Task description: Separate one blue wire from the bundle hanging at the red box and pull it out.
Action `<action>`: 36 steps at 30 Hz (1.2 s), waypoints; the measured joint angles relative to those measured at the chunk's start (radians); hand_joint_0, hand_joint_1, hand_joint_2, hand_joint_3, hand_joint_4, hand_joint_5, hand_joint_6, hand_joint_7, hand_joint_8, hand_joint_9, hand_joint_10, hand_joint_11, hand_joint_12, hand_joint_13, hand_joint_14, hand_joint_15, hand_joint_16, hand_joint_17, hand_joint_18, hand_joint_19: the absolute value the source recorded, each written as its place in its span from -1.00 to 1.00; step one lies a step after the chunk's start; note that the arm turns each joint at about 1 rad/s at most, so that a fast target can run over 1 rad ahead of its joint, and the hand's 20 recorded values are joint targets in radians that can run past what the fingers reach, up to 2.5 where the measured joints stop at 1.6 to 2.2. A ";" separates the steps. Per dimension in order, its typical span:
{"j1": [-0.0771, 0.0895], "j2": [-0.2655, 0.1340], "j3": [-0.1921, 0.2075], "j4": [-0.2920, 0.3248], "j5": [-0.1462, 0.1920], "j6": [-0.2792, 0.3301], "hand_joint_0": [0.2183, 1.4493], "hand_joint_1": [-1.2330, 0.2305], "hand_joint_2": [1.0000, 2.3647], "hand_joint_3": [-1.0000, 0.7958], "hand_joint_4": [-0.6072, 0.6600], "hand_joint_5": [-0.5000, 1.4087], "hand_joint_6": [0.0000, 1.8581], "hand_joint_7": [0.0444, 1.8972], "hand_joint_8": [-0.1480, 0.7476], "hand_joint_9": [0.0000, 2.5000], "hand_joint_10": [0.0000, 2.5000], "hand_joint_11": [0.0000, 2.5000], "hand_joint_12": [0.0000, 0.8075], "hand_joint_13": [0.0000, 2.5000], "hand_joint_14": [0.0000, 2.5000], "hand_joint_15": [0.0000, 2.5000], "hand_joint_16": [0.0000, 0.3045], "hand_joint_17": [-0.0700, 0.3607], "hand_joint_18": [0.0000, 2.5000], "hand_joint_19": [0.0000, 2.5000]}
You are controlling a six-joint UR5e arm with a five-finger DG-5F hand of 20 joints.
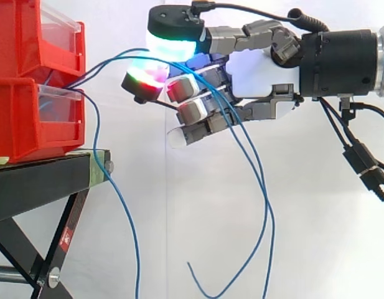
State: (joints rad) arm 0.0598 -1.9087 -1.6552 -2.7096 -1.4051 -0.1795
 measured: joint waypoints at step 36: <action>0.000 0.000 0.000 0.001 -0.001 -0.002 -0.26 -0.68 -0.97 -0.01 0.35 -0.75 -0.03 -0.07 0.06 -0.40 -0.99 -0.04 0.13 -0.22 -0.98 -0.20 -0.60 -0.04 -0.48 -0.75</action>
State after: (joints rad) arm 0.0598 -1.9086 -1.6551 -2.7081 -1.4058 -0.1810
